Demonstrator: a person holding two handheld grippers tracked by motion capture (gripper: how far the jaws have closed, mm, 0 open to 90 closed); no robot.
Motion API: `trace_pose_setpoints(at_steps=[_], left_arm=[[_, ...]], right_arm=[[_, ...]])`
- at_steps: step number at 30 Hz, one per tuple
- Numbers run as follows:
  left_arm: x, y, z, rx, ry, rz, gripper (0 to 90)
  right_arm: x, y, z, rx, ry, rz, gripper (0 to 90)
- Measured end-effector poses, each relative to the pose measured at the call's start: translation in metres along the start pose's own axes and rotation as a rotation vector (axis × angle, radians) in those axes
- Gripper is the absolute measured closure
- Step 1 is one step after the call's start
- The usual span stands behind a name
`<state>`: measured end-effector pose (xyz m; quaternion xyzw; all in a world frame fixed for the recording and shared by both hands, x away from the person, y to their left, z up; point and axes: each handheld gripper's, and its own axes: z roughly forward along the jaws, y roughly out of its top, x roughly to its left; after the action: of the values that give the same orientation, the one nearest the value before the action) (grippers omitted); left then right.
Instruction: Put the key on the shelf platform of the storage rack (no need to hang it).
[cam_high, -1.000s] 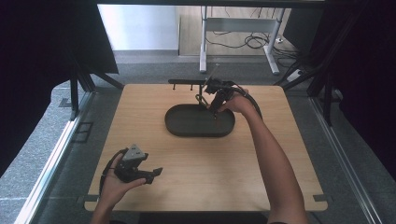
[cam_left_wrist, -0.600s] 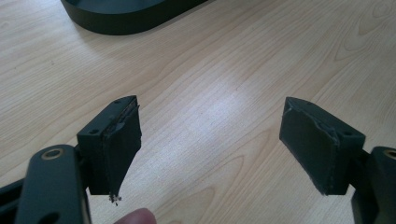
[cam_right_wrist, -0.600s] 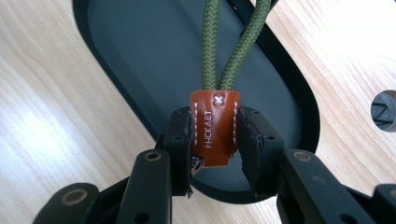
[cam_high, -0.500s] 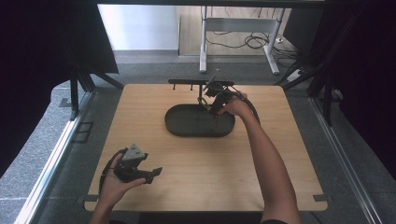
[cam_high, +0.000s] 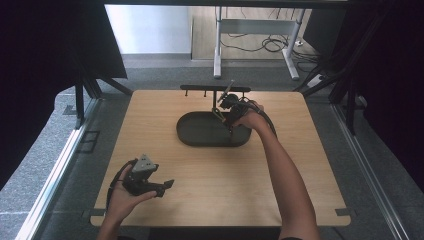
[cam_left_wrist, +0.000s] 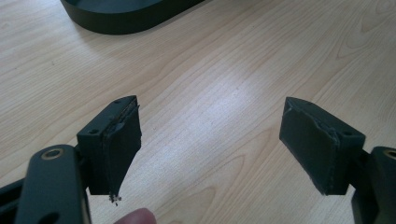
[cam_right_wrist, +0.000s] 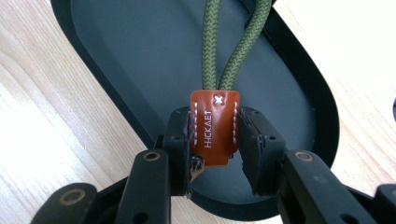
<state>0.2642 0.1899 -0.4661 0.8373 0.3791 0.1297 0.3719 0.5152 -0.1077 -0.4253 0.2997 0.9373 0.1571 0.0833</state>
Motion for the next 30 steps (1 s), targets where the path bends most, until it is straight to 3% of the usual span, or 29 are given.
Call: trace_pose_setpoints(at_steps=[11,19,30], left_arm=[[0.0,0.0,0.0,-0.001,-0.001,0.0,21.0],[-0.001,0.0,0.0,-0.001,-0.001,0.001,21.0],[-0.002,0.001,0.002,0.007,0.003,0.009,21.1]], right_arm=[[0.006,0.001,0.001,0.011,0.004,-0.008,61.4],[0.007,0.0,-0.007,-0.012,0.007,-0.003,56.5],[0.018,-0.012,-0.032,-0.075,0.007,0.008,49.5]])
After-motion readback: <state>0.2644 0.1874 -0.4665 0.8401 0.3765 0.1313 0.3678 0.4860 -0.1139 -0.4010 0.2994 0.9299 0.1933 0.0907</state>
